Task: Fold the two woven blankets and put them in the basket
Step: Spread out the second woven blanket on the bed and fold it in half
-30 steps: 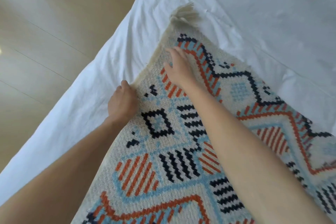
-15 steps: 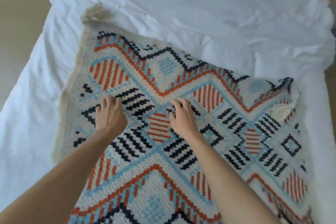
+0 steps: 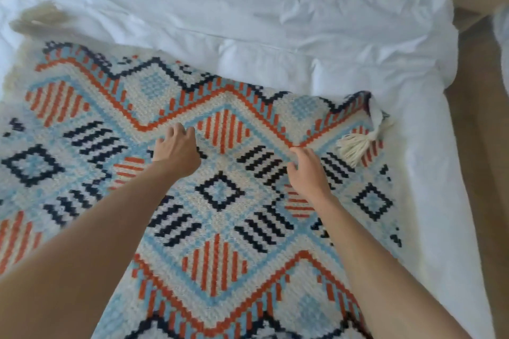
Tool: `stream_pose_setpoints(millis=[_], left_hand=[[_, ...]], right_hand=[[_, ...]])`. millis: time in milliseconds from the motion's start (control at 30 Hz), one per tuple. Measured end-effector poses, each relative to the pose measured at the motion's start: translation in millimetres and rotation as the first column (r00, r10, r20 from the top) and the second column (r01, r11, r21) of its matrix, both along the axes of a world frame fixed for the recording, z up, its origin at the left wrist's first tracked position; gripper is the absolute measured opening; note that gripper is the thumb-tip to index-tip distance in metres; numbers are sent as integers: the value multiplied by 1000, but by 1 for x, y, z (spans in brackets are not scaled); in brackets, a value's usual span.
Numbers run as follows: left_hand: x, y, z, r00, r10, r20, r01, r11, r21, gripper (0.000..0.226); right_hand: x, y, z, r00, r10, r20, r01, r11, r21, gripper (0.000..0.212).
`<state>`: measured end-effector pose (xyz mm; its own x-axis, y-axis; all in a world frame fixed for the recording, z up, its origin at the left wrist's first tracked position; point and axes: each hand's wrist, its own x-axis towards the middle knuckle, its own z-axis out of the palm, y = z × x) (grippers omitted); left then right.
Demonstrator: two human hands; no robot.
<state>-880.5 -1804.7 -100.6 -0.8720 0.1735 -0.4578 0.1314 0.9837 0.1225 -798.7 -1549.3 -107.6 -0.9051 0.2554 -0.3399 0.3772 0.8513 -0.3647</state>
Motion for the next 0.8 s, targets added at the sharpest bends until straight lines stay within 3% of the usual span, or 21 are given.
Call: stream_pose_setpoints(millis=[200,433,600,733,800], left_hand=[[-13,97,3,996,-11,-92,16,998,60,54],[-69,131,-5,972,-20,-236,29,999,32,68],[-110,126,-17,957,-112,-266,92,992,-84,58],[-119,121,-24,970,-164,-182,153,986,-73,34],[-119,120,-25,980,-117,-162,112,993,-40,30]], right_hand=[[-28,102,14,977,-39,-210,46,998,31,37],[-99,132,10,938,41,-345,-31,999,34,38],[-136,132,-15,960,157,-230,-139,986,94,42],[-138,131,-25,968,241,-63,-231,964,134,26],[-134,130,-32,973,228,35,-231,961,150,49]])
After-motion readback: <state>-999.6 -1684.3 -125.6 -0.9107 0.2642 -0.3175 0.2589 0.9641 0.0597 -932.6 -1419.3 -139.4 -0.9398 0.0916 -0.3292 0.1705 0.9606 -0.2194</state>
